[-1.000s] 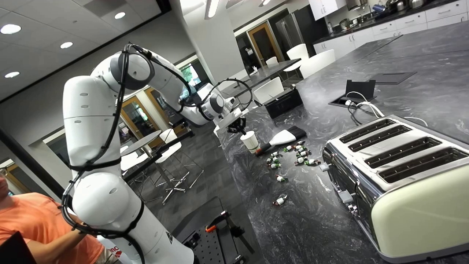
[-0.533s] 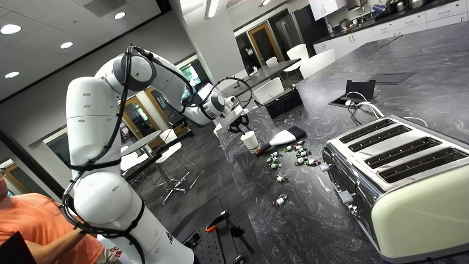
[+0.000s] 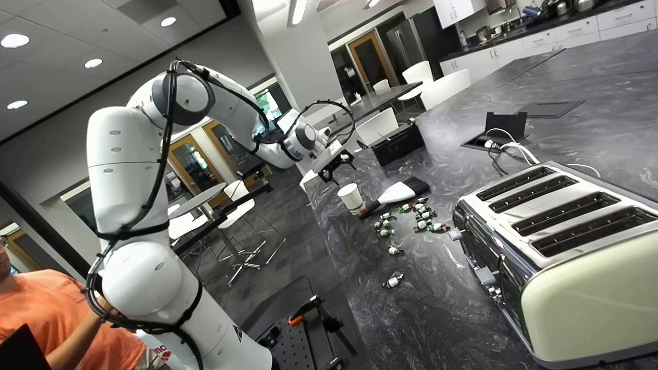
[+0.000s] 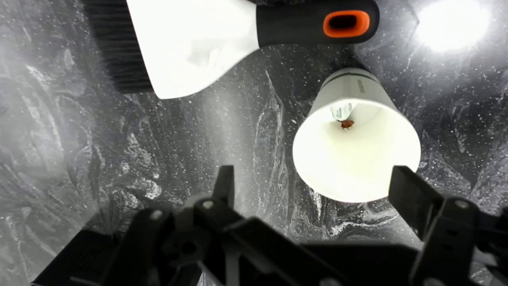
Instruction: Pick up a piece of candy from the table and put it in the white cup.
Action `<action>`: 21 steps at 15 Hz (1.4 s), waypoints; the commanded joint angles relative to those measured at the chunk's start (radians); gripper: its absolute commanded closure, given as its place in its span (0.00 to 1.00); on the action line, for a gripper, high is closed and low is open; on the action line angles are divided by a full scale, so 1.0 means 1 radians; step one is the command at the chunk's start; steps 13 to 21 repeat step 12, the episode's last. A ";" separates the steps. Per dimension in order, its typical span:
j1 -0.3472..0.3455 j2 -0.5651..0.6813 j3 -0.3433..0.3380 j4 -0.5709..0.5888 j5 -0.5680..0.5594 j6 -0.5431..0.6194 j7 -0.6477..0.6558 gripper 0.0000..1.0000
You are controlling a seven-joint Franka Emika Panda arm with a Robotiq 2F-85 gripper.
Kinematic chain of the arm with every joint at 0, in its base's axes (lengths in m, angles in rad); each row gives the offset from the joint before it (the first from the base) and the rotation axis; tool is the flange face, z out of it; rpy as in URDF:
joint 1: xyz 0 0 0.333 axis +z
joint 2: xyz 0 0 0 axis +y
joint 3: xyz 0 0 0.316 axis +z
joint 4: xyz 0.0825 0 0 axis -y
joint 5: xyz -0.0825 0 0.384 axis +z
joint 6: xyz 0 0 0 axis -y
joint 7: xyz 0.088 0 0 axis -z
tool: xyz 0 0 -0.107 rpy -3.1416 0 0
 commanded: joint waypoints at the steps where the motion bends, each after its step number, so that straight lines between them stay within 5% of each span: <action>1: -0.136 -0.150 0.087 -0.102 0.122 -0.068 -0.128 0.00; 9: -0.372 -0.414 0.080 -0.299 0.470 -0.114 -0.463 0.00; 12: -0.376 -0.474 0.020 -0.353 0.522 -0.108 -0.532 0.00; 21: -0.376 -0.474 0.020 -0.353 0.522 -0.108 -0.532 0.00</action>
